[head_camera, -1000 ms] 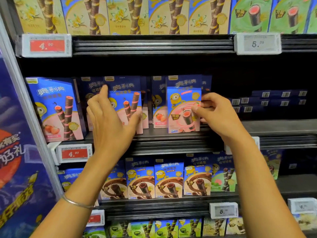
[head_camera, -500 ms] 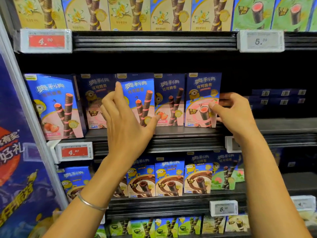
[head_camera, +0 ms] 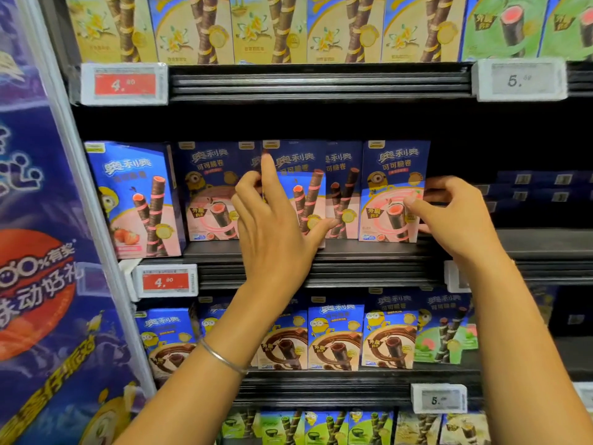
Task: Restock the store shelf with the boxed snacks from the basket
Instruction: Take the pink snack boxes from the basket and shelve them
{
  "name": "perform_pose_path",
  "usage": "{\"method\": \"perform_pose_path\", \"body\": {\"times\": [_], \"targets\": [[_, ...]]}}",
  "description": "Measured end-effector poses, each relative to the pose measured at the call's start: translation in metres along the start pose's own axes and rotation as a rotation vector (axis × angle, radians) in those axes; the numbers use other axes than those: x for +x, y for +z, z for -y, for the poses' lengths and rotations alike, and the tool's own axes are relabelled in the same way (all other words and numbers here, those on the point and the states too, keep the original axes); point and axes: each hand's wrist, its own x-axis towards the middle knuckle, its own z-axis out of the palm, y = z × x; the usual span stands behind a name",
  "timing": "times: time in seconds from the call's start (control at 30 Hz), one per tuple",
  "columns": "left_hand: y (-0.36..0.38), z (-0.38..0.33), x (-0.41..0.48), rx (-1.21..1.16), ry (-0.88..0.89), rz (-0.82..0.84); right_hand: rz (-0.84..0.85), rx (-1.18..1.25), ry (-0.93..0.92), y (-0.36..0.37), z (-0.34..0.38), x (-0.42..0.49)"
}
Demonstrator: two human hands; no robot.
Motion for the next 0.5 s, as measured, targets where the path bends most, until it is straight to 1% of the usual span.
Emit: {"method": "perform_pose_path", "body": {"times": [0.1, 0.17, 0.2, 0.27, 0.33, 0.4, 0.43, 0.5], "targets": [[-0.004, 0.001, -0.001, -0.032, -0.018, 0.022, -0.003, -0.012, -0.005, 0.005, 0.003, -0.003], [-0.008, 0.004, -0.003, -0.084, -0.017, 0.023, -0.033, 0.000, 0.002, 0.009, 0.005, -0.007], [-0.012, 0.006, -0.004, -0.112, -0.019, 0.015, -0.069, 0.010, 0.005, 0.012, 0.006, -0.009], [-0.022, 0.015, -0.007, -0.112, -0.013, -0.032, -0.193, -0.008, -0.013, 0.018, 0.010, -0.015], [-0.039, 0.029, -0.001, -0.006, 0.027, -0.133, -0.324, -0.031, -0.070, 0.026, 0.018, -0.021], [-0.062, 0.043, 0.014, 0.151, 0.047, -0.215, -0.399, -0.018, -0.138, 0.036, 0.030, -0.028], [-0.073, 0.050, 0.023, 0.242, 0.041, -0.223, -0.423, -0.005, -0.169, 0.041, 0.037, -0.031], [-0.091, 0.061, 0.041, 0.408, 0.014, -0.179, -0.445, 0.036, -0.234, 0.052, 0.051, -0.040]]}}
